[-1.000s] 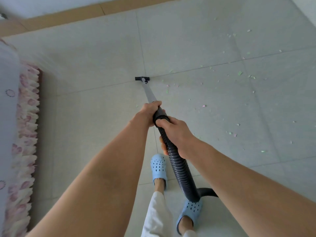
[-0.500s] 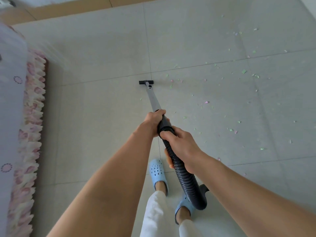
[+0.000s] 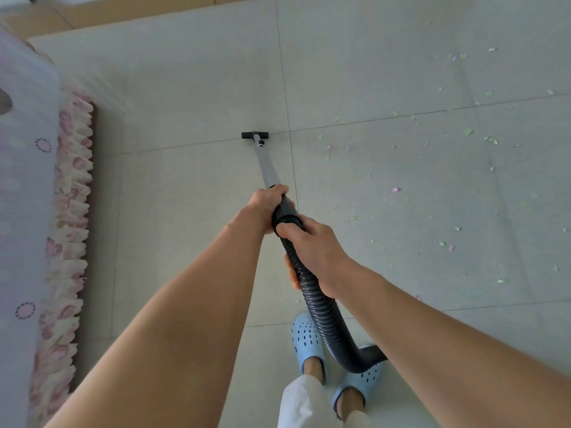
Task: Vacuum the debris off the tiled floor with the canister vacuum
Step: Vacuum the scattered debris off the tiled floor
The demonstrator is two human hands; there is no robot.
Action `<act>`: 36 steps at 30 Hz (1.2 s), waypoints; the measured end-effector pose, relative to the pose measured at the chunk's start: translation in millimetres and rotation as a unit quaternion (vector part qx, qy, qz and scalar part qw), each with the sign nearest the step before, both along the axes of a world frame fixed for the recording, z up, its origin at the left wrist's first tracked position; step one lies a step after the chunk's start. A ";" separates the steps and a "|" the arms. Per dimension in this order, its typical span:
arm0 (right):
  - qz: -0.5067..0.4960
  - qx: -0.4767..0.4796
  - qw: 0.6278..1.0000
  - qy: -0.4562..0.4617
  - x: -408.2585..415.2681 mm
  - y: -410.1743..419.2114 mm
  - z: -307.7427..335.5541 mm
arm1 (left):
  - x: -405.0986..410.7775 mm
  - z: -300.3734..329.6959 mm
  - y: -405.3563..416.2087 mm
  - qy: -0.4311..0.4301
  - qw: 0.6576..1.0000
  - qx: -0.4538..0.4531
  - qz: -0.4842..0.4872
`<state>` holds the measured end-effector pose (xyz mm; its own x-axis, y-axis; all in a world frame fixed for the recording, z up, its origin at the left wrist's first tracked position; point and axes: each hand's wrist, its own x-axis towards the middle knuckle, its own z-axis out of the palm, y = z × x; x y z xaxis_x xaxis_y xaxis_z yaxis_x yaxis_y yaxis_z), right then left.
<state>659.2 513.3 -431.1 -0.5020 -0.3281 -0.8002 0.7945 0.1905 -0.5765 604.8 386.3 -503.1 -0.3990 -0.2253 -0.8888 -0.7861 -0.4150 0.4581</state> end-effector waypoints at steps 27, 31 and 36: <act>0.083 0.043 0.996 0.004 70.7 97.8 14.9 | 89.4 10.3 95.3 0.003 0.997 0.040 0.073; 0.087 0.045 0.995 0.005 82.6 112.7 16.4 | 102.2 11.8 109.3 0.003 0.997 0.038 0.065; 0.093 0.047 0.995 0.007 102.1 134.4 16.5 | 122.9 10.1 130.6 0.002 0.997 0.043 0.067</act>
<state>761.3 647.7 -414.6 -0.4505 -0.3404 -0.8253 0.7330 0.3867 -0.5596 727.6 516.9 -493.0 -0.3740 -0.1995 -0.9057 -0.7199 -0.5533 0.4191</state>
